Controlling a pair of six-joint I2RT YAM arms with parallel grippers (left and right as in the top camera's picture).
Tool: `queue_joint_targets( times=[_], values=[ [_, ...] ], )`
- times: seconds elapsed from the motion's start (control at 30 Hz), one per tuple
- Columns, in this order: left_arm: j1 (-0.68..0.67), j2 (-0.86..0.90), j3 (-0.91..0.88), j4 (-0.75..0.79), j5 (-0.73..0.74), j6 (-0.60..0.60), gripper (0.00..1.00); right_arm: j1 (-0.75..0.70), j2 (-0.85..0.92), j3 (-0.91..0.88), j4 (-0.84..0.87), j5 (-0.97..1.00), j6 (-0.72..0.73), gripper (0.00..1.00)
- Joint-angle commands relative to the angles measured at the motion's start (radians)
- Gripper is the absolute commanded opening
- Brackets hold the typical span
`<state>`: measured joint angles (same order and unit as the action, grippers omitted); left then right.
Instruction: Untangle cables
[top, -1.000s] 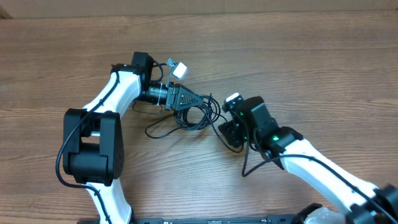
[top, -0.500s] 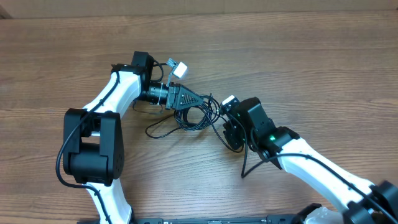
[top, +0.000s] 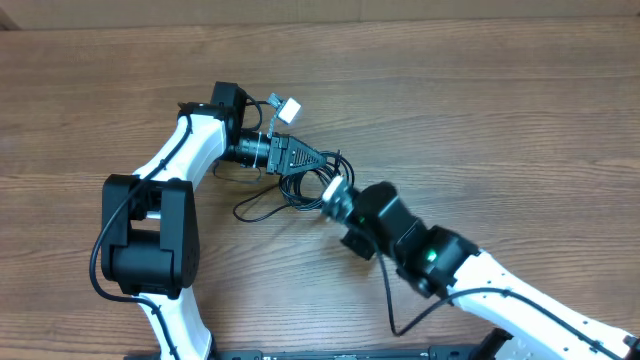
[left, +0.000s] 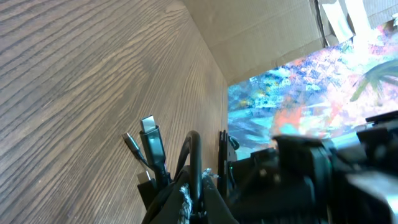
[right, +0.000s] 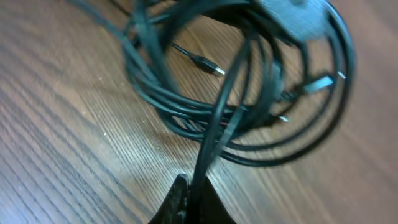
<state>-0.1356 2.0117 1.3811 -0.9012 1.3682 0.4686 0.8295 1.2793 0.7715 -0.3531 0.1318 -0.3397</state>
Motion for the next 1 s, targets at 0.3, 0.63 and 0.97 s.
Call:
queue_joint_targets(
  times=[0.3, 0.63, 0.97],
  values=[
    [-0.01, 0.011, 0.013, 0.003, -0.027, -0.029, 0.04, -0.021, 0.055, 0.034, 0.01, 0.043, -0.101, 0.04],
    [-0.021, 0.011, 0.013, 0.038, -0.075, -0.038, 0.04, -0.123, 0.058, 0.234, -0.306, -0.186, 0.063, 0.04],
    [-0.05, 0.011, 0.013, 0.039, -0.059, -0.034, 0.04, -0.123, 0.187, 0.258, -0.387, -0.284, 0.153, 0.03]
  ],
)
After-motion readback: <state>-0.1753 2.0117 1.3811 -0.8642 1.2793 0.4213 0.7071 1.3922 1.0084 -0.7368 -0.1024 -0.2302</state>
